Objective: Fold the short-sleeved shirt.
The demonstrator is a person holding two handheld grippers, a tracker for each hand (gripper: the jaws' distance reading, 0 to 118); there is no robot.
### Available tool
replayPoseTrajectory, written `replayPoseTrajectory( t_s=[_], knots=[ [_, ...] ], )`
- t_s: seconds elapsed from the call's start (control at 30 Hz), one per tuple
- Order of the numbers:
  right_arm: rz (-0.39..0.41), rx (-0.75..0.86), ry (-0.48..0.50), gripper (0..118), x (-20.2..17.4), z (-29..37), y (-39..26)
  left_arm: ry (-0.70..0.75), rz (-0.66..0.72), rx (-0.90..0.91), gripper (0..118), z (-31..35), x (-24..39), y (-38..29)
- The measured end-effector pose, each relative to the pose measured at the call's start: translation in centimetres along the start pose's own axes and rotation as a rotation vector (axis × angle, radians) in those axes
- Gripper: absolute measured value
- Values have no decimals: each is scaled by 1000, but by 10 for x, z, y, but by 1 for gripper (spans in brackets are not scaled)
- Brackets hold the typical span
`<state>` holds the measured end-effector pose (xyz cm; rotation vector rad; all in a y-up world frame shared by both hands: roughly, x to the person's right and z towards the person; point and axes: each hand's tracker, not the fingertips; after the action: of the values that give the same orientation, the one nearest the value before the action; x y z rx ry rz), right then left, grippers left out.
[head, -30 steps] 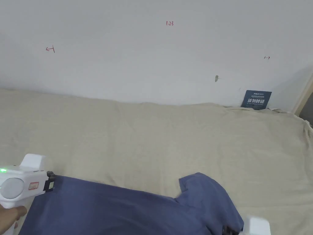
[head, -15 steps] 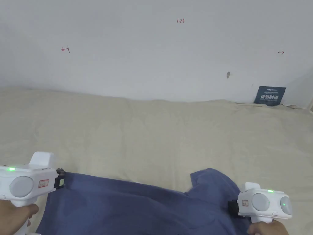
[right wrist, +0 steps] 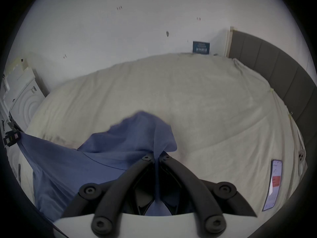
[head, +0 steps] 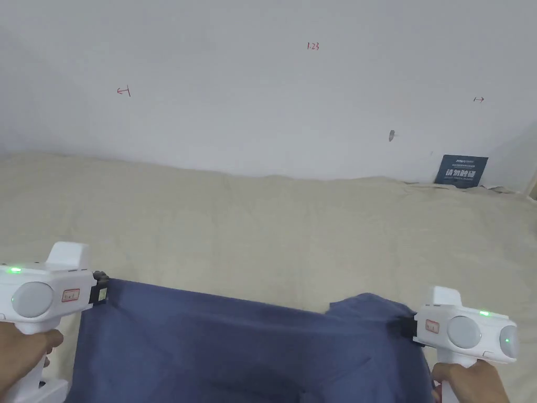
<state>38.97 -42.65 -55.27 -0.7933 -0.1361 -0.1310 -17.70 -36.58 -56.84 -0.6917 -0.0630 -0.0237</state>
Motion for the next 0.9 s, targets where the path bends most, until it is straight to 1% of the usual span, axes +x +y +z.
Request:
replayPoseTrajectory(
  t_s=[0.03, 0.1, 0.17, 0.23, 0.3, 0.43, 0.53, 0.63, 0.9],
  knots=[
    [12, 28, 5, 1, -3, 9, 5, 4, 5, 12, 0, 6, -2, 2],
    [61, 71, -14, 1, -9, 26, 16, 9, 17, 30, 0, 19, -8, 8],
    [65, 112, 11, 1, -14, 46, 28, 18, 26, 50, 0, 32, -12, 16],
    [100, 157, -7, 1, -23, 66, 40, 30, 27, 78, 0, 45, -18, 25],
    [126, 207, 4, 1, -30, 84, 52, 44, 34, 102, 0, 59, -22, 34],
    [175, 312, -33, 1, -46, 119, 75, 67, 53, 162, 0, 89, -34, 57],
    [175, 356, -18, 1, -55, 141, 93, 97, 50, 204, 0, 108, -39, 77],
    [194, 400, -39, 1, -66, 161, 107, 103, 61, 248, 0, 125, -44, 99],
    [175, 478, -68, 1, -78, 188, 152, 142, 51, 328, 0, 152, -49, 152]
  ],
)
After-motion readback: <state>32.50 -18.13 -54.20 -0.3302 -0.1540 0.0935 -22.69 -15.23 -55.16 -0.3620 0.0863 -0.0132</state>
